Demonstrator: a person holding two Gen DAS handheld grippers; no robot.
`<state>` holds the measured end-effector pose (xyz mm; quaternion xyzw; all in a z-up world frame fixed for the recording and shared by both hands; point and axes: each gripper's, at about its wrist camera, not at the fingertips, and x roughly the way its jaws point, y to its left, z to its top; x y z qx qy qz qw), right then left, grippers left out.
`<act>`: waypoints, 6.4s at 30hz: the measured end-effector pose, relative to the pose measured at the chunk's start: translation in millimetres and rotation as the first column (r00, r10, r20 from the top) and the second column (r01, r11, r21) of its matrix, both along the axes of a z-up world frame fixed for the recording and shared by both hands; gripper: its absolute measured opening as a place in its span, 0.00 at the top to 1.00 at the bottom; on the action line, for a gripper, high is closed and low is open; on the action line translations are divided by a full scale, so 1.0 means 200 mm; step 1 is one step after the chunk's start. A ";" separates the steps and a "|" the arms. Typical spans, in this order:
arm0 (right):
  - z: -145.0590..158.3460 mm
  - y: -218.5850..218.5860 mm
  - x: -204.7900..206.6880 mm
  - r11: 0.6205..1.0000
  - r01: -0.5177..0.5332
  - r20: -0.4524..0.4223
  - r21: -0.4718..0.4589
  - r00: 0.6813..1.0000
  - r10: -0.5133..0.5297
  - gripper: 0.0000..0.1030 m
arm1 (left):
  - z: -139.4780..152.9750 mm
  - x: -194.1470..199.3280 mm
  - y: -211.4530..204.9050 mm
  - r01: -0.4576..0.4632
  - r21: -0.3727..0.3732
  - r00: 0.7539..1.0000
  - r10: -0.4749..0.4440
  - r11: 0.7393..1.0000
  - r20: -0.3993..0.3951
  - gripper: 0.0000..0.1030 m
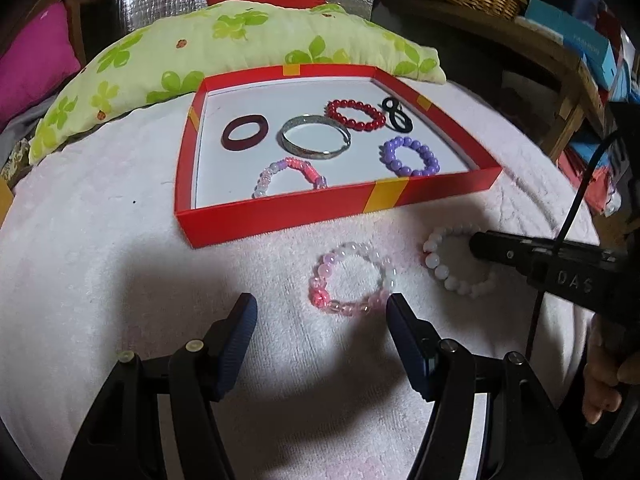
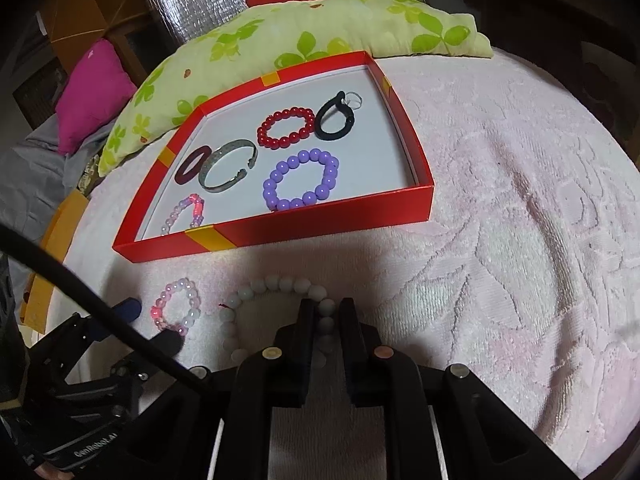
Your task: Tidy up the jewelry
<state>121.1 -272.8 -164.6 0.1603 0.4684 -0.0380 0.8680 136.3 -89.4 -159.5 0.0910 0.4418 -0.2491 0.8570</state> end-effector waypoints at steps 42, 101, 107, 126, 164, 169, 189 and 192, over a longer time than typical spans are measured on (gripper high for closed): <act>-0.01 -0.01 0.00 1.000 0.003 0.000 0.018 1.000 -0.003 0.84 | 0.00 0.02 -0.09 0.050 -0.041 0.997 -0.047 0.998 0.059 0.61; 0.00 -0.01 -0.01 1.000 -0.008 0.004 0.016 1.000 0.008 0.83 | 0.06 -0.08 0.16 -0.101 -0.182 0.994 0.105 0.978 0.012 0.93; 0.00 -0.01 -0.01 1.000 -0.010 0.006 0.010 1.000 0.010 0.83 | 0.11 -0.09 0.18 -0.100 -0.221 0.992 0.114 0.970 0.052 0.93; 0.00 0.00 -0.01 1.000 -0.010 0.007 0.011 1.000 0.010 0.83 | -0.01 -0.01 0.21 -0.190 -0.162 0.982 0.187 0.968 -0.037 0.71; 0.00 0.00 -0.01 1.000 -0.019 0.008 0.003 1.000 0.019 0.83 | 0.02 -0.07 0.13 -0.075 -0.125 0.996 0.081 0.989 0.043 0.92; 0.02 0.02 -0.01 0.998 -0.051 0.009 -0.025 0.999 0.052 0.84 | 0.05 -0.07 0.14 -0.077 -0.156 0.995 0.085 0.985 0.047 0.92; 0.13 -0.02 -0.08 0.983 -0.123 0.167 0.134 0.981 0.100 0.87 | 0.12 -0.06 0.19 -0.085 -0.231 0.993 0.101 0.969 0.061 0.92; 0.17 -0.04 -0.09 0.984 -0.116 0.185 0.133 0.979 0.090 0.87 | 0.12 -0.06 0.19 -0.089 -0.217 0.992 0.105 0.972 0.065 0.92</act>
